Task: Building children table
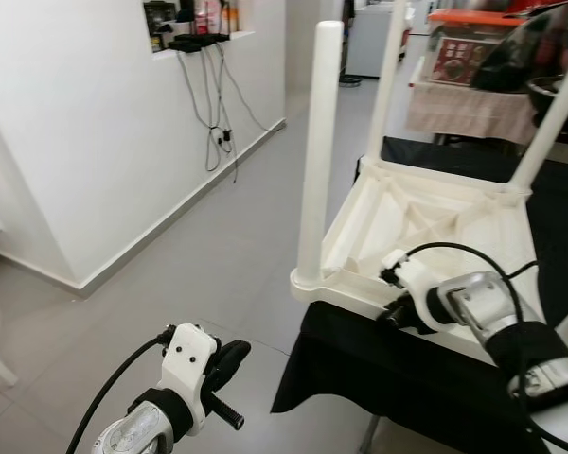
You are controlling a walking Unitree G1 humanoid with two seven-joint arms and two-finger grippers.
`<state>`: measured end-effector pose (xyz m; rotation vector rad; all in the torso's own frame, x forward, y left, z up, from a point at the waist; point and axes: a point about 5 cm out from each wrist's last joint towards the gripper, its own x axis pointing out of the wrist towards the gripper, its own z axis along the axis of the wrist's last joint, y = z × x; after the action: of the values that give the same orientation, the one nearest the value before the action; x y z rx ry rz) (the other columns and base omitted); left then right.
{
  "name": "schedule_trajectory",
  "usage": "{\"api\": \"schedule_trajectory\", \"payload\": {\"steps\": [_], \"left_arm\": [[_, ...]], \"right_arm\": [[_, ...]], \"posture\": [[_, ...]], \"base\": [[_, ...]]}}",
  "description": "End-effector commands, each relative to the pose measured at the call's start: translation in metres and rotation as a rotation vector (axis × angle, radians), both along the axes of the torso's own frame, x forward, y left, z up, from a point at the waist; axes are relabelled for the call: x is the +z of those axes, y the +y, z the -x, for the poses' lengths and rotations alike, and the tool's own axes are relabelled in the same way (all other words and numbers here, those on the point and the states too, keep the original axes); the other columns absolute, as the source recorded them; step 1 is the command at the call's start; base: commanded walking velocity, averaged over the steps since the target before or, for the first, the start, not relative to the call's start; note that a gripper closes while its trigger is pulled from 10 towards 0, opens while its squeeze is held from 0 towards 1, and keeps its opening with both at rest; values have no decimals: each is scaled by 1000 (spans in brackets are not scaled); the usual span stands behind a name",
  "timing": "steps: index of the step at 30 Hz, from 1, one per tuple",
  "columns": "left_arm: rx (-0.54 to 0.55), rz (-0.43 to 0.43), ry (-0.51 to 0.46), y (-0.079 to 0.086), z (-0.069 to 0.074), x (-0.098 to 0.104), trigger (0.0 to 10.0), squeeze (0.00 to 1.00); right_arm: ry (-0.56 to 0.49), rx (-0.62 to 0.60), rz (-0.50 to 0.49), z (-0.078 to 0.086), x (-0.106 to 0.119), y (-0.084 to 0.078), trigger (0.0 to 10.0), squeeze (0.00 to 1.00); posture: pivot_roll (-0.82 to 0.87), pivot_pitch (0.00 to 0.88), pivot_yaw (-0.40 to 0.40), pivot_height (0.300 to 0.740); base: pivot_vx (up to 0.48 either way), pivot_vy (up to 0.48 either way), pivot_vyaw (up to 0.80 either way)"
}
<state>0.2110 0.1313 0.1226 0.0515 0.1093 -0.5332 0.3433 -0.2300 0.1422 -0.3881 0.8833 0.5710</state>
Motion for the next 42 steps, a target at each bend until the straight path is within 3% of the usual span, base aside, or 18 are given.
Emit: {"api": "schedule_trajectory", "payload": {"steps": [1, 11, 21, 28, 29, 30, 31, 32, 33, 34, 42], "left_arm": [[-7, -17, 8, 2, 1, -3, 10000, 0], [-9, -22, 4, 1, 1, -1, 10000, 0], [-5, -21, 3, 1, 1, 0, 10000, 0], [-5, -22, 1, 2, 0, 1, 10000, 0], [-4, -22, 0, 2, 0, 1, 10000, 0], [-2, -23, -1, 2, 0, 1, 10000, 0], [-1, -23, -2, 2, 0, 1, 10000, 0], [-1, -23, -2, 2, 0, 1, 10000, 0], [-1, -23, -2, 2, -1, 1, 10000, 0], [-1, -23, -2, 2, -1, 1, 10000, 0], [-1, -28, -7, 3, -2, 2, 10000, 0]], "right_arm": [[-56, -122, 69, 3, 17, -35, 0, 0], [-75, -94, 72, 8, 31, -49, 0, 0], [-127, -91, 70, 12, 56, -74, 0, 0], [-97, -28, 138, 19, 50, -80, 157, 0], [-93, -17, 182, 20, 46, -83, 7569, 0], [-83, -12, 215, 21, 43, -85, 10000, 0], [-75, -8, 239, 23, 40, -87, 10000, 333], [-75, -8, 239, 23, 40, -87, 10000, 333], [-71, -3, 248, 23, 39, -88, 10000, 945], [-68, 11, 253, 24, 38, -87, 10000, 1000], [-94, 64, 203, 28, 42, -78, 10000, 1000]], "posture": [[-19, 0, -27, 740], [-14, 0, -27, 740], [-12, 0, -27, 740], [-9, 0, -29, 740], [-8, 0, -29, 740], [-6, 0, -29, 740], [-6, 0, -29, 740], [-6, 0, -29, 740], [-9, 0, -29, 740], [-10, 0, -28, 740], [-14, 0, -26, 740]], "base": [[0, 0, 0], [0, 0, 0], [0, 0, 0], [0, 0, 0], [0, 0, 0], [0, 0, 0], [0, 0, 0], [0, 0, 0], [0, 0, 0], [0, 0, 0], [0, 0, 0]]}}
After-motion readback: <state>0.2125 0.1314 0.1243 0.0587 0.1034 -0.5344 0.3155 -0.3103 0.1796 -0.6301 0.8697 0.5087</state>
